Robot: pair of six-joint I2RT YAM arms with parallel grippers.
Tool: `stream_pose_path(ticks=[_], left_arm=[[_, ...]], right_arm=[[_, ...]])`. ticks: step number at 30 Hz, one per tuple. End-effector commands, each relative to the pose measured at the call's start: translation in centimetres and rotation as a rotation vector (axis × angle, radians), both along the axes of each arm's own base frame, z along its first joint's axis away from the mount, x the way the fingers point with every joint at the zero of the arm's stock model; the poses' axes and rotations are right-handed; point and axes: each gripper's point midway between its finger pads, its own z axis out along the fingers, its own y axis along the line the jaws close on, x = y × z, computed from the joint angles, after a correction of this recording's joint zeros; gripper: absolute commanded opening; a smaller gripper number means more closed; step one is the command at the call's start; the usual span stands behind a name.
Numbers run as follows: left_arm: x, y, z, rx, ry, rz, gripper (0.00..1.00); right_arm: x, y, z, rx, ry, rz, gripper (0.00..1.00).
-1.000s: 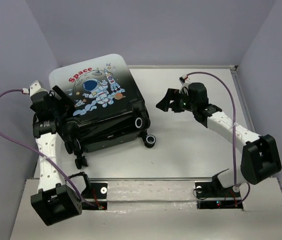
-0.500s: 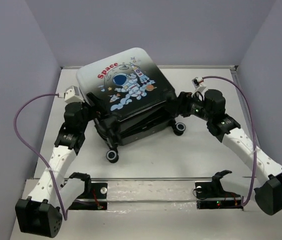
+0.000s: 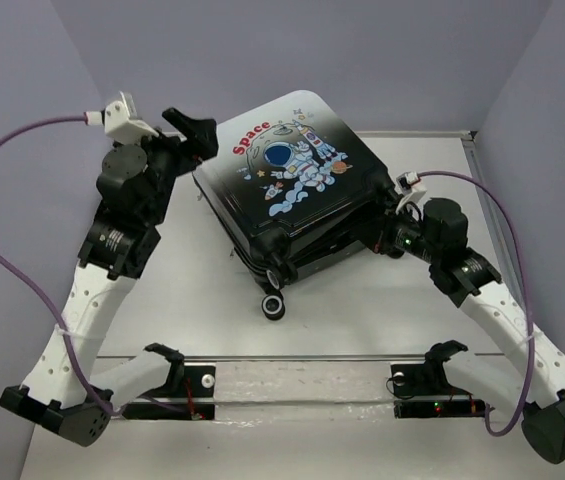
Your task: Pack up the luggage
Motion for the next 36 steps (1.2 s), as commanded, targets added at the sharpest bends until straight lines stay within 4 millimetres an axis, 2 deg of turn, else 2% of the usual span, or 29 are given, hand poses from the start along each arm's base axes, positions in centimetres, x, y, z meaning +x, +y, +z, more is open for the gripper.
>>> stream_pose_path(ticks=[1, 3, 4, 5, 6, 7, 8, 9, 10, 12, 13, 14, 15, 18, 19, 21, 22, 25, 26, 27, 29, 30, 31, 33, 34, 35, 36], left_arm=[[6.2, 1.0, 1.7, 0.106, 0.006, 0.106, 0.99], [9.1, 0.7, 1.3, 0.110, 0.029, 0.084, 0.99], [12.1, 1.2, 0.4, 0.111, 0.054, 0.067, 0.99], [14.9, 1.3, -2.2, 0.113, 0.115, 0.062, 0.99], [16.2, 2.2, -2.5, 0.104, 0.127, 0.076, 0.99], [17.6, 4.0, -1.6, 0.090, 0.111, 0.096, 0.99], [18.8, 4.9, -2.1, 0.090, 0.126, 0.107, 0.99], [21.2, 5.3, -3.5, 0.083, 0.169, 0.104, 0.99], [22.5, 6.6, -4.0, 0.080, 0.178, 0.111, 0.99], [24.6, 6.4, -5.2, 0.087, 0.197, 0.066, 0.99], [26.5, 6.5, -6.3, 0.102, 0.215, 0.058, 0.99], [27.4, 6.5, -6.8, 0.110, 0.217, 0.045, 0.99], [29.1, 6.5, -8.0, 0.113, 0.220, 0.031, 0.99], [31.1, 5.2, -10.3, 0.079, 0.242, -0.068, 0.99], [32.2, 4.8, -11.9, 0.059, 0.257, -0.102, 0.99], [33.2, 4.3, -13.5, 0.039, 0.266, -0.130, 0.99], [33.9, 3.6, -15.1, 0.025, 0.273, -0.168, 0.99], [34.4, 1.7, -18.2, -0.027, 0.306, -0.247, 0.99], [34.2, 0.1, -18.7, -0.030, 0.305, -0.299, 0.99], [34.0, -0.6, -20.6, -0.017, 0.335, -0.317, 0.99], [33.6, -2.2, -21.8, -0.003, 0.343, -0.342, 0.99], [33.2, -2.6, -22.3, -0.007, 0.348, -0.345, 0.99], [31.9, -2.8, -24.4, -0.045, 0.409, -0.339, 0.99], [31.2, -3.0, -23.6, -0.103, 0.347, -0.326, 0.99], [30.1, -2.9, -20.7, -0.130, 0.285, -0.317, 0.98], [28.9, -2.6, -23.2, -0.175, 0.308, -0.283, 0.97], [27.7, -2.5, -21.2, -0.193, 0.276, -0.271, 0.97]], right_arm=[[2.2, -2.8, -5.0, -0.083, 0.095, -0.210, 0.07], [3.0, -3.6, -6.7, -0.090, 0.134, -0.289, 0.07], [4.0, -4.5, -7.1, -0.097, 0.122, -0.362, 0.07], [4.2, -4.8, -7.7, -0.094, 0.132, -0.391, 0.07], [4.5, -5.6, -8.3, -0.109, 0.135, -0.436, 0.07], [5.1, -6.3, -8.6, -0.122, 0.127, -0.488, 0.07], [5.3, -6.6, -8.9, -0.126, 0.127, -0.506, 0.07], [5.6, -6.7, -9.1, -0.130, 0.133, -0.523, 0.07], [5.8, -6.5, -9.7, -0.137, 0.153, -0.521, 0.07], [6.1, -6.0, -10.4, -0.130, 0.176, -0.509, 0.07], [6.3, -5.6, -10.6, -0.121, 0.186, -0.499, 0.07], [6.5, -5.4, -10.8, -0.120, 0.192, -0.496, 0.07], [6.8, -5.2, -11.4, -0.127, 0.207, -0.487, 0.07], [7.2, -4.5, -11.5, -0.119, 0.212, -0.467, 0.07], [7.5, -4.5, -11.6, -0.121, 0.210, -0.470, 0.07], [7.8, -4.3, -11.7, -0.122, 0.212, -0.466, 0.07], [8.0, -4.1, -12.2, -0.130, 0.220, -0.461, 0.07], [8.5, -4.1, -12.3, -0.140, 0.222, -0.470, 0.07], [8.7, -4.1, -12.7, -0.148, 0.231, -0.471, 0.07], [9.1, -3.9, -12.3, -0.144, 0.225, -0.472, 0.07], [9.7, -3.9, -12.3, -0.149, 0.229, -0.485, 0.07], [10.5, -3.7, -11.6, -0.132, 0.203, -0.491, 0.07], [10.9, -3.7, -11.4, -0.133, 0.194, -0.495, 0.07], [12.2, -3.6, -10.9, -0.144, 0.179, -0.497, 0.07], [12.7, -3.5, -10.6, -0.156, 0.162, -0.493, 0.07], [13.7, -3.6, -9.4, -0.139, 0.139, -0.498, 0.07], [14.4, -3.8, -9.5, -0.143, 0.139, -0.491, 0.07]])
